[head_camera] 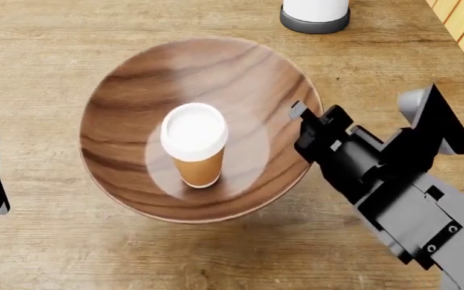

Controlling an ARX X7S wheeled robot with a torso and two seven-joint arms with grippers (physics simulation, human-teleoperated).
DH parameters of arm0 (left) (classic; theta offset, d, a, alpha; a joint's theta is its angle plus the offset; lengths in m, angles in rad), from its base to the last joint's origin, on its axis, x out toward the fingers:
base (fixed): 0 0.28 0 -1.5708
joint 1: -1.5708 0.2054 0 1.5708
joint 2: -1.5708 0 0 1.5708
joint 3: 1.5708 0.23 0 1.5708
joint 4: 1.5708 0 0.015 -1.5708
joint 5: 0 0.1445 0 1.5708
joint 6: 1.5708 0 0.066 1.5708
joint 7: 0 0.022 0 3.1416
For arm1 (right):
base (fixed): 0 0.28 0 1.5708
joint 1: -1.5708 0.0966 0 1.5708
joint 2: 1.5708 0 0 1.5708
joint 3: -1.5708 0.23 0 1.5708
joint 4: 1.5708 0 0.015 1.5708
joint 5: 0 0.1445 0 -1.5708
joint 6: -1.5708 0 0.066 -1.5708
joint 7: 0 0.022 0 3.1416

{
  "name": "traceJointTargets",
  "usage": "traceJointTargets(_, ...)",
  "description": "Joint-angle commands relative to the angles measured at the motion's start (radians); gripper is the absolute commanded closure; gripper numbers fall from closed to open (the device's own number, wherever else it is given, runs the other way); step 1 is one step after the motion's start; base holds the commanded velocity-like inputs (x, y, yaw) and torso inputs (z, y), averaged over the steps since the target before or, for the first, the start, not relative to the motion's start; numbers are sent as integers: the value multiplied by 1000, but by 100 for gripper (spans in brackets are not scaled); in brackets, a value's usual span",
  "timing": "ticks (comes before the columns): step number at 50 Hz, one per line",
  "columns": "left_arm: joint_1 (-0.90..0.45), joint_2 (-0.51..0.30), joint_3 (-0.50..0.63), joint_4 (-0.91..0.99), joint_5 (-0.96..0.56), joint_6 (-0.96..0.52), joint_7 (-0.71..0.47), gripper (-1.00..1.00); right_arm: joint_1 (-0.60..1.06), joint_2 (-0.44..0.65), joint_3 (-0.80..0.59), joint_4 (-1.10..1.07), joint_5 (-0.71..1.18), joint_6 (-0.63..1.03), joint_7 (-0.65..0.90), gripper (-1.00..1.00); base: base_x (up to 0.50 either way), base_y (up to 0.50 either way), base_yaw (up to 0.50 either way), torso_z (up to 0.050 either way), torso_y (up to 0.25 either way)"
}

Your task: Place the cup inside the bowl on the dining table and move the bowl to any counter.

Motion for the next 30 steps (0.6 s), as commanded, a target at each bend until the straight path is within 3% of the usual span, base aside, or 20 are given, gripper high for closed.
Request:
traceJointTargets(1, -4, 1, -5, 4, -6, -13, -19, -100, -4, 3, 24, -38, 42, -28, -21, 100, 0, 0, 0, 0, 0)
traceJointTargets(16, -1, -34, -39, 8, -42, -18, -22, -100, 10, 55, 10, -82, 64, 7, 1, 100, 0, 0, 0, 0, 1)
traceJointTargets(30, -36, -65, -65, 14, -110, -52, -67, -100, 75, 51, 96, -81, 176, 65, 159, 100, -9, 0, 0, 0, 0)
